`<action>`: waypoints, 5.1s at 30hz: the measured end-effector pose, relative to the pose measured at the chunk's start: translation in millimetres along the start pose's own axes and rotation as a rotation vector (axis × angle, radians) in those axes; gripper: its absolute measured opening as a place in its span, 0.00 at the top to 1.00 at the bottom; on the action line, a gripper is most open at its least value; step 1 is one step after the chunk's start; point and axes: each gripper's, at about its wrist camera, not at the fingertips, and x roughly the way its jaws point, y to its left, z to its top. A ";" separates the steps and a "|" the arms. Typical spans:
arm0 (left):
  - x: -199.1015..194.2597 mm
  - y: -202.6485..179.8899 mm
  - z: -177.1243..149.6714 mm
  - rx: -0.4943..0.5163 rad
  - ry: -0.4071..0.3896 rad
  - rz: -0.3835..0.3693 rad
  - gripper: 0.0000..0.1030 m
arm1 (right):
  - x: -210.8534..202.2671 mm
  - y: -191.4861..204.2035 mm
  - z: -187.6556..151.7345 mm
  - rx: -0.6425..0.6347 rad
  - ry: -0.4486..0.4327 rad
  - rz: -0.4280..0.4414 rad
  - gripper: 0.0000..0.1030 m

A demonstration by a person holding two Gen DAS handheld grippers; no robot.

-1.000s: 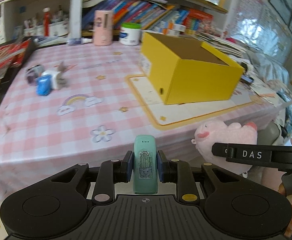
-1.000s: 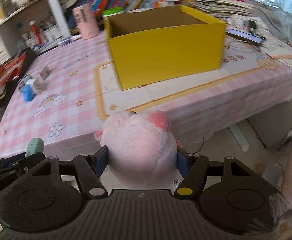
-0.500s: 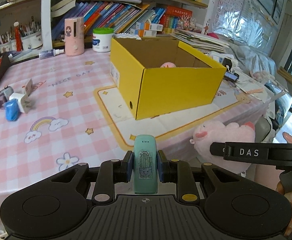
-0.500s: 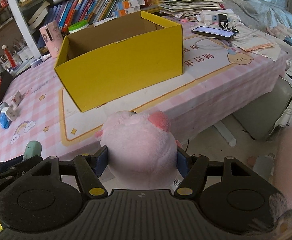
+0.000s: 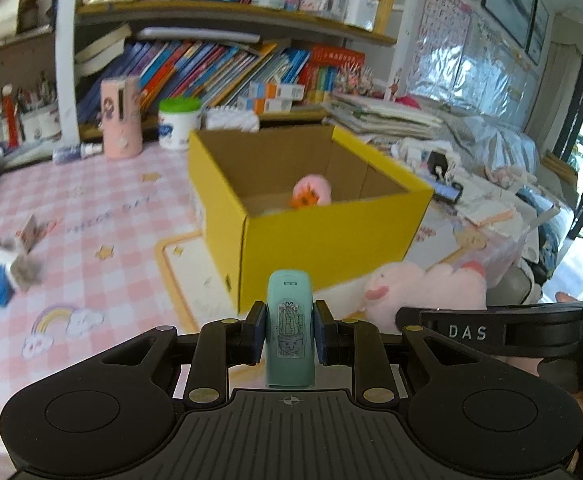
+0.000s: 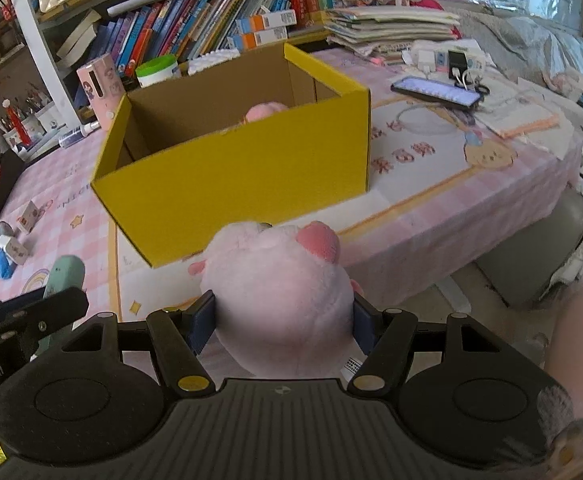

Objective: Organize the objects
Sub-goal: 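Lift the stapler and pink chick and carry them toward the yellow box, then lower the stapler and pink plush into the box and open both grippers, then withdraw both tools from the box toward the remaining table items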

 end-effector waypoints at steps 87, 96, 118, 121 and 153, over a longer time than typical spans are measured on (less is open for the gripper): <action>75.0 -41.9 58.1 -0.018 -0.071 0.265 0.21 | 62.8 0.7 144.6 -0.275 -0.193 0.169 0.10; 43.4 -31.9 33.7 -0.018 -0.065 0.270 0.15 | 27.6 -14.4 107.1 -0.181 -0.241 0.068 0.11; -8.6 17.3 -30.5 -0.038 0.062 0.314 0.14 | 5.5 21.4 7.2 -0.137 -0.086 -0.010 0.11; -14.9 22.6 -38.1 -0.041 0.072 0.321 0.14 | 4.8 29.2 -1.6 -0.140 -0.067 -0.005 0.11; -88.0 91.3 -93.6 -0.162 0.101 0.446 0.14 | -5.8 134.7 -71.1 -0.325 0.052 0.141 0.10</action>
